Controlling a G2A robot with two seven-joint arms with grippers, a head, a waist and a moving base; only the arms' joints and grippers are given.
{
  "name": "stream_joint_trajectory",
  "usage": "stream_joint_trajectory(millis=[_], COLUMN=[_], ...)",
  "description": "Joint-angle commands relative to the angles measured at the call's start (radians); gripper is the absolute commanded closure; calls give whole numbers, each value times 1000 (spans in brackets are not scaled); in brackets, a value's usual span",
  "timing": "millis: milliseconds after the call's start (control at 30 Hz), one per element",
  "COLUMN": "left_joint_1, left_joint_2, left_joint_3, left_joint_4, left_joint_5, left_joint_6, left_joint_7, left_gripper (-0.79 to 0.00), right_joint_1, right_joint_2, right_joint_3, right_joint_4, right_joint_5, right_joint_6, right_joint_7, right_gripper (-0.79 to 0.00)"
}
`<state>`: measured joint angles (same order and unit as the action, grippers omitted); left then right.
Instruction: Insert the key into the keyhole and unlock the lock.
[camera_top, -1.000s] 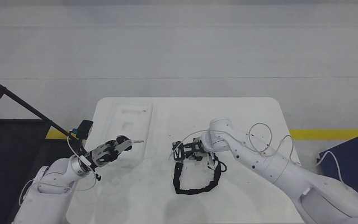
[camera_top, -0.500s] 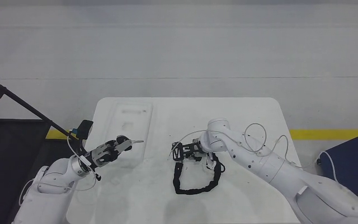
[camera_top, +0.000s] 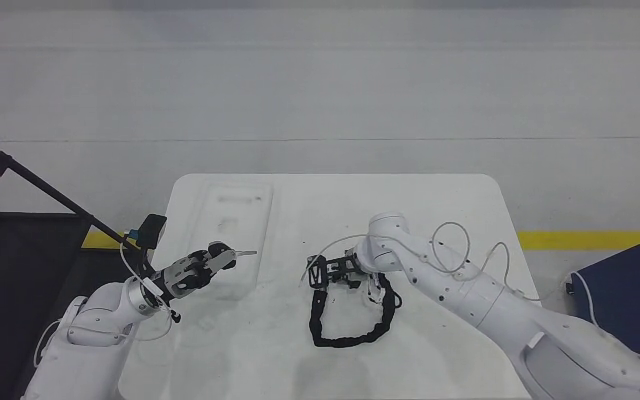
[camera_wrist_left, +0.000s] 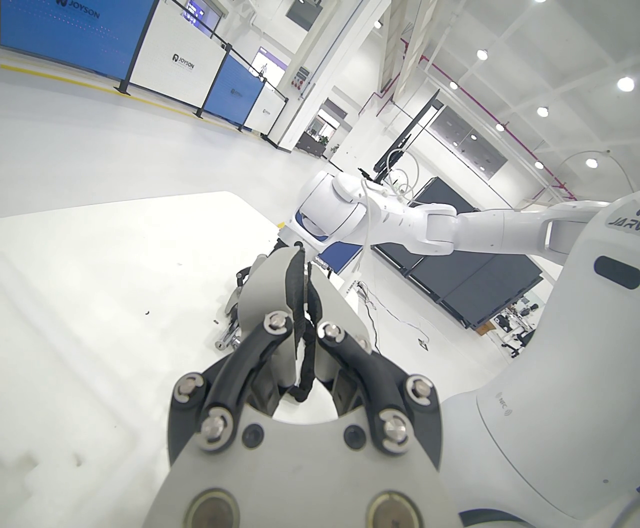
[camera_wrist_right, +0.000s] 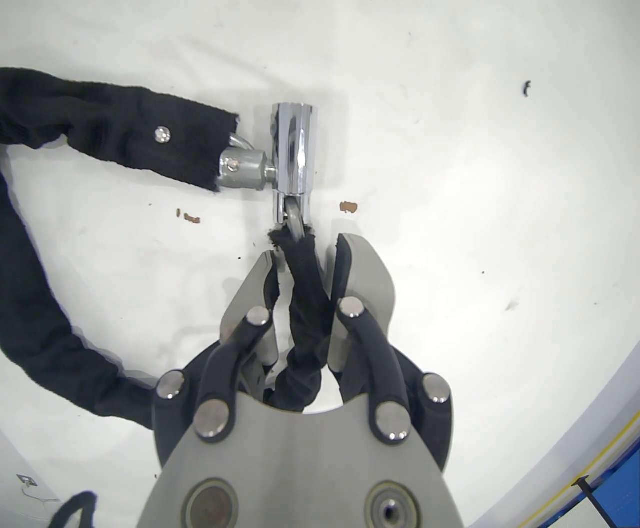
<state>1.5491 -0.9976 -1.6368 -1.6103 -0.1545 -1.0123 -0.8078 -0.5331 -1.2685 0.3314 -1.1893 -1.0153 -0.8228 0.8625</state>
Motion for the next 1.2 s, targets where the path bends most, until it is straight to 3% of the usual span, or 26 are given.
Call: stream_joint_trajectory(millis=[0, 33, 333, 700, 800, 967, 1167], left_joint_1=[0, 0, 0, 0, 0, 0, 0], left_joint_2=[0, 0, 0, 0, 0, 0, 0], left_joint_3=[0, 0, 0, 0, 0, 0, 0], left_joint_4=[0, 0, 0, 0, 0, 0, 0], left_joint_5=[0, 0, 0, 0, 0, 0, 0], left_joint_6=[0, 0, 0, 0, 0, 0, 0], left_joint_7=[0, 0, 0, 0, 0, 0, 0], left_gripper=[0, 0, 0, 0, 0, 0, 0], right_joint_1=[-1, -1, 4, -103, -152, -217, -213], right_joint_2=[-3, -4, 4, 101, 134, 182, 231], right_joint_3=[-1, -1, 31, 159, 226, 347, 293], right_joint_4=[4, 5, -50, -375, -453, -479, -431], right_joint_5=[-5, -7, -52, -255, -224, -81, 115], right_joint_6=[-2, -3, 17, 81, 13, -189, -189], right_joint_7=[3, 6, 27, 40, -43, -241, -568], right_gripper=[-89, 0, 0, 0, 0, 0, 0])
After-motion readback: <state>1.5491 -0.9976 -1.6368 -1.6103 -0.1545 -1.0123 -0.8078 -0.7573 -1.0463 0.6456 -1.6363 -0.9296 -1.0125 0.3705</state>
